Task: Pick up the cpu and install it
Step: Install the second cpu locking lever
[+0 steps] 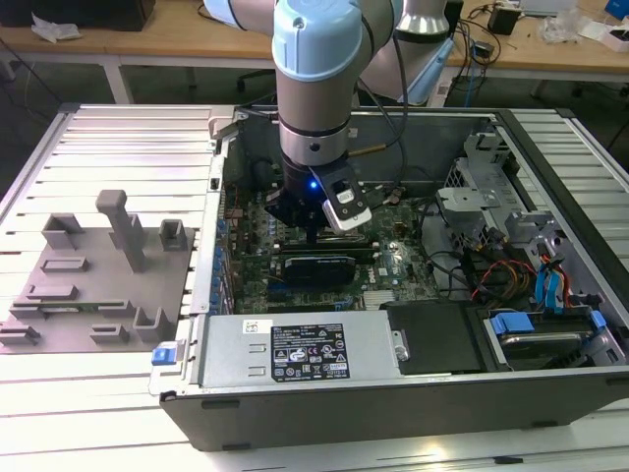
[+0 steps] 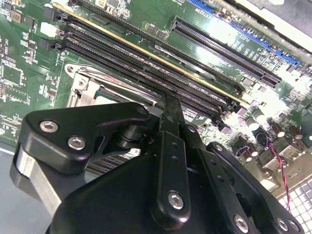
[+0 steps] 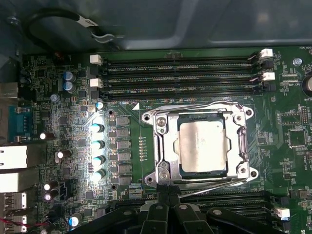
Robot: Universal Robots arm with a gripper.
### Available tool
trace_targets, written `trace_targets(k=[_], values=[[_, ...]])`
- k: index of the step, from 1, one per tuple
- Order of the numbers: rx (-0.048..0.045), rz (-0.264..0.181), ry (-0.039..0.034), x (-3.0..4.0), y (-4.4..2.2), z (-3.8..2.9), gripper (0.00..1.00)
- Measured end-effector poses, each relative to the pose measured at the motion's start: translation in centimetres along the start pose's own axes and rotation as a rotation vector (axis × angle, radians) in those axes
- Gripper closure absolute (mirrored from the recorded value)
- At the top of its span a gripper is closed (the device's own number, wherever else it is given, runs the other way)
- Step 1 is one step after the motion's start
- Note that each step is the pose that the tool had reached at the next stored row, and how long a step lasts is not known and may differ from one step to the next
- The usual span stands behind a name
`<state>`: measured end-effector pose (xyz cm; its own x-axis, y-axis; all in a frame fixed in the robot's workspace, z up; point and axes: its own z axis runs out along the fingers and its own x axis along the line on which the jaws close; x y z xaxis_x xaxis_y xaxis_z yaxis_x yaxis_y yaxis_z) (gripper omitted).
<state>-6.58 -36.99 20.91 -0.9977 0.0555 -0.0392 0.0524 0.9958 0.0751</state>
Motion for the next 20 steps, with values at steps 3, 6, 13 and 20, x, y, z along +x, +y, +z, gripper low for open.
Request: trace_targets(k=[3, 6, 13, 20], values=[[-0.0002, 0.000, -0.0001, 0.00, -0.03, 0.06, 0.89], [-0.0005, 0.000, -0.0001, 0.00, -0.05, 0.15, 0.89], [-0.0105, 0.000, 0.0003, 0.01, -0.08, 0.44, 0.89], [-0.0223, 0.001, 0.0004, 0.01, -0.07, 0.47, 0.89]])
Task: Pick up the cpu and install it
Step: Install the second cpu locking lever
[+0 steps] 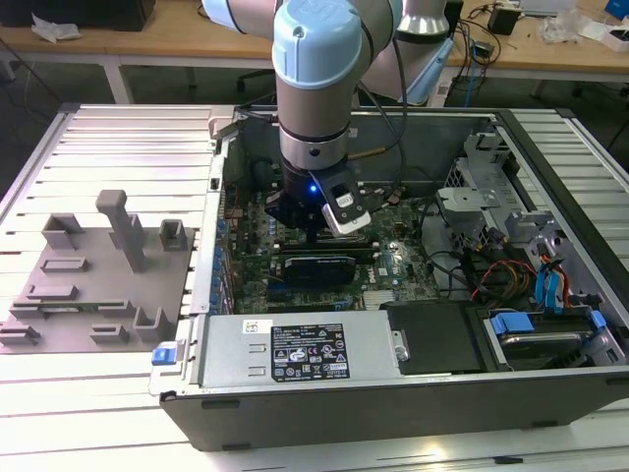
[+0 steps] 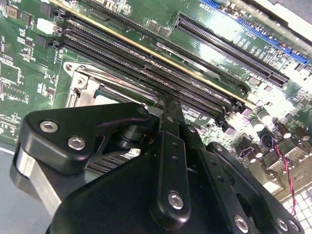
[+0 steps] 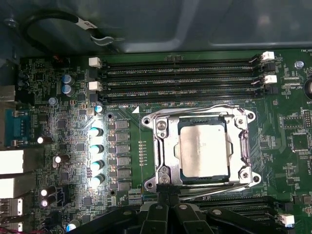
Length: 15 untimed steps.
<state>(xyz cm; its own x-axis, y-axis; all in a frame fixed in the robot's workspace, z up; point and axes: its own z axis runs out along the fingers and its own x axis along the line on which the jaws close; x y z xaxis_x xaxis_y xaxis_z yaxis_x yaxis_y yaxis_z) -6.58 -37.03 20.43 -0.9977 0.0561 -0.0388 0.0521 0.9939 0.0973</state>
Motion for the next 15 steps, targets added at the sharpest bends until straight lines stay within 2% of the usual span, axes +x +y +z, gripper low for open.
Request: trace_targets(k=[11, 15], values=[[-0.0013, 0.000, 0.0000, 0.02, -0.01, 0.03, 0.89], [-0.0014, 0.000, -0.0001, -0.01, -0.23, -0.01, 0.89]])
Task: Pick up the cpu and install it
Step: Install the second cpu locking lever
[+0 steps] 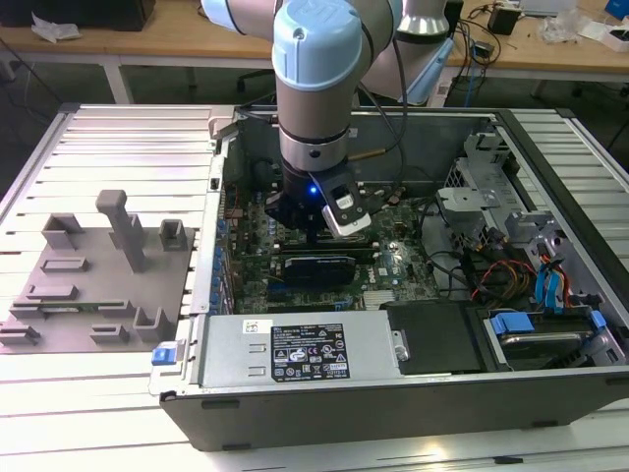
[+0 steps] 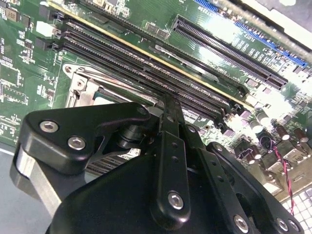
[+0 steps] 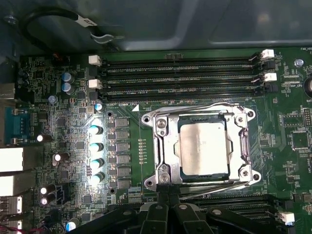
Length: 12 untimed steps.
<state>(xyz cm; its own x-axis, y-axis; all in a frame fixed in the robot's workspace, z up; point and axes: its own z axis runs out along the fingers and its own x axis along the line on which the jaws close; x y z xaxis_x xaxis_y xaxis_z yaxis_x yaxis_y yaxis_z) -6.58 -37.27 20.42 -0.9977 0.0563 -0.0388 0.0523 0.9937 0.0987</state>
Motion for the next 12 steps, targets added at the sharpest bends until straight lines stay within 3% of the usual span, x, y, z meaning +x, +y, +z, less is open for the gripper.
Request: trace_targets(k=[12], values=[[-0.0045, 0.000, 0.0003, -0.02, -0.10, -0.19, 0.89]])
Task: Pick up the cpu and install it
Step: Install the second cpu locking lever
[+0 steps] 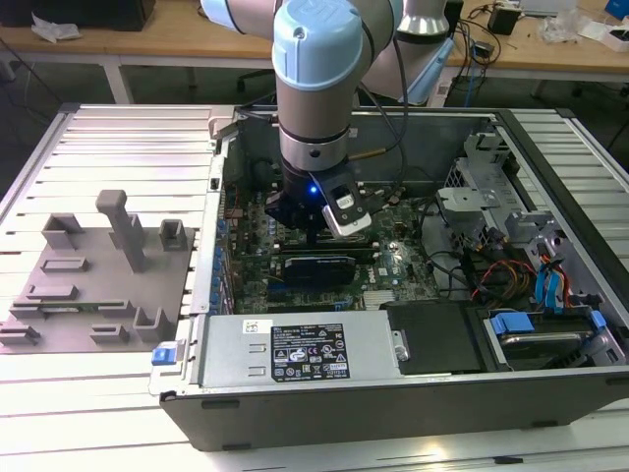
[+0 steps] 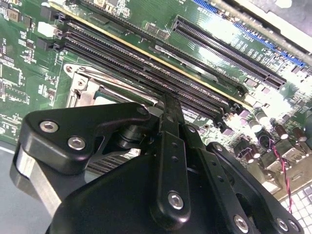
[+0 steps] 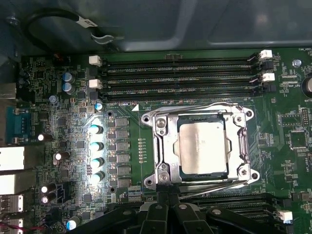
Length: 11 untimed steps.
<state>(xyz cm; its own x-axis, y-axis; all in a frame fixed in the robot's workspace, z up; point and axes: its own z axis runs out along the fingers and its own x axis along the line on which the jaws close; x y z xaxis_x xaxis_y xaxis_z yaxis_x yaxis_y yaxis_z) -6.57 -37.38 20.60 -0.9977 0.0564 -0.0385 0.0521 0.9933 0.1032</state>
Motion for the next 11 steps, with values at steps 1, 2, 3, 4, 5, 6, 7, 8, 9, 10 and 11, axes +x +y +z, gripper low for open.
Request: trace_targets(k=[1, 2, 3, 4, 5, 6, 7, 8, 9, 10, 11], values=[[0.0000, 0.000, 0.0000, 0.00, 0.00, -0.06, 0.89], [0.0000, 0.000, 0.0000, -0.01, 0.00, -0.13, 0.89], [0.0000, 0.000, 0.0001, -0.01, 0.01, -0.21, 0.89], [0.0000, 0.000, 0.0000, -0.01, 0.01, -0.27, 0.89], [0.0000, 0.000, 0.0000, -0.02, 0.01, -0.35, 0.89], [-0.0001, 0.000, 0.0000, -0.02, -0.01, -0.43, 0.89], [-0.0001, 0.000, 0.0000, -0.03, -0.05, -0.46, 0.89], [0.0001, 0.000, 0.0001, -0.04, -0.10, -0.48, 0.89], [0.0001, 0.000, 0.0001, -0.03, -0.17, -0.49, 0.89], [0.0001, 0.000, 0.0001, -0.04, -0.23, -0.50, 0.89], [-0.0001, 0.000, 0.0000, -0.04, -0.36, -0.51, 0.89]])
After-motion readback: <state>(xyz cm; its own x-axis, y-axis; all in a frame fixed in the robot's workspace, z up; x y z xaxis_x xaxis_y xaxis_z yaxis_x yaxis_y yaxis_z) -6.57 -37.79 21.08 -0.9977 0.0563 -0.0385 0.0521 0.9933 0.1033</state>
